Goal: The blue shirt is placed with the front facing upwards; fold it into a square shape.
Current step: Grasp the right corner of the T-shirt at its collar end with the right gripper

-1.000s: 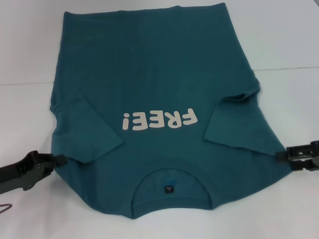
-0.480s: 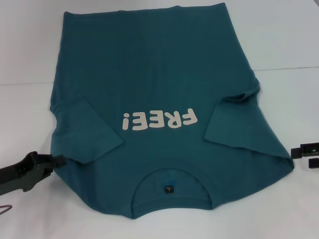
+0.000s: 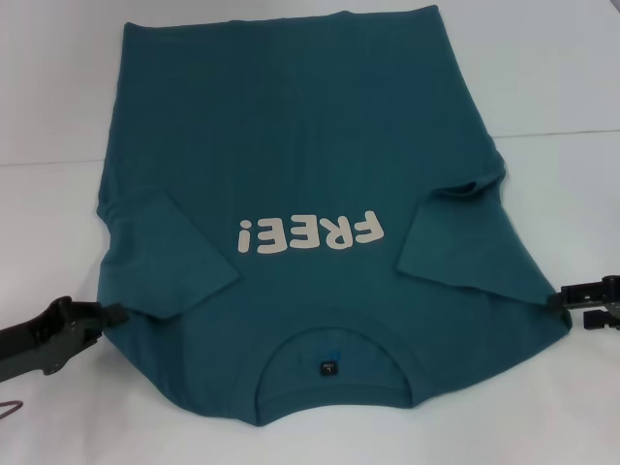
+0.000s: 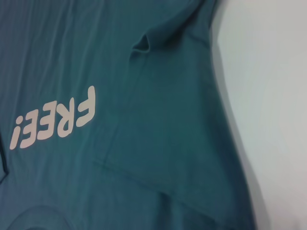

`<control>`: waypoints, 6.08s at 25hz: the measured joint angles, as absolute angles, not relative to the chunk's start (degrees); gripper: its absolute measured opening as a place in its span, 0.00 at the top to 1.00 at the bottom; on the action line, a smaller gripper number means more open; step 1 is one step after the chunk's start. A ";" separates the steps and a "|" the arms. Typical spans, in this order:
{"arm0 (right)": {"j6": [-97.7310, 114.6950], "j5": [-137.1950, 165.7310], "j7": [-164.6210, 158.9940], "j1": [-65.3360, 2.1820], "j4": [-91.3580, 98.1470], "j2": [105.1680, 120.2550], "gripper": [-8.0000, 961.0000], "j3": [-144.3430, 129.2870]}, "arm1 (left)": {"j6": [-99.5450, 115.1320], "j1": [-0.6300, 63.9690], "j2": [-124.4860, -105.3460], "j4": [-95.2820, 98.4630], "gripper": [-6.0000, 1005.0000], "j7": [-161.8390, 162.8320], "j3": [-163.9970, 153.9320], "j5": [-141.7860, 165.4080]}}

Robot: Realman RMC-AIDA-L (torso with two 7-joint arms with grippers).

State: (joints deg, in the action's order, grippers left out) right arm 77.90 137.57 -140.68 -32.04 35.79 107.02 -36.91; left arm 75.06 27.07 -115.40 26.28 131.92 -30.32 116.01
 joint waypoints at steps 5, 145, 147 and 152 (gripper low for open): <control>77.02 137.62 -140.70 -32.30 35.73 107.51 0.14 -36.94 | 75.00 27.07 -115.41 26.28 0.95 131.93 -30.32 116.01; 72.10 138.20 -143.10 -39.79 30.41 110.14 0.71 -38.97 | 73.49 26.37 -116.37 26.45 0.95 131.39 -29.53 115.14; 72.11 138.25 -143.05 -39.79 30.41 110.11 0.75 -39.01 | 73.48 26.40 -116.37 26.42 0.95 131.39 -29.53 115.14; 72.71 138.60 -142.97 -39.74 30.41 109.72 0.87 -39.14 | 73.61 26.41 -116.37 26.41 0.95 131.44 -29.72 115.37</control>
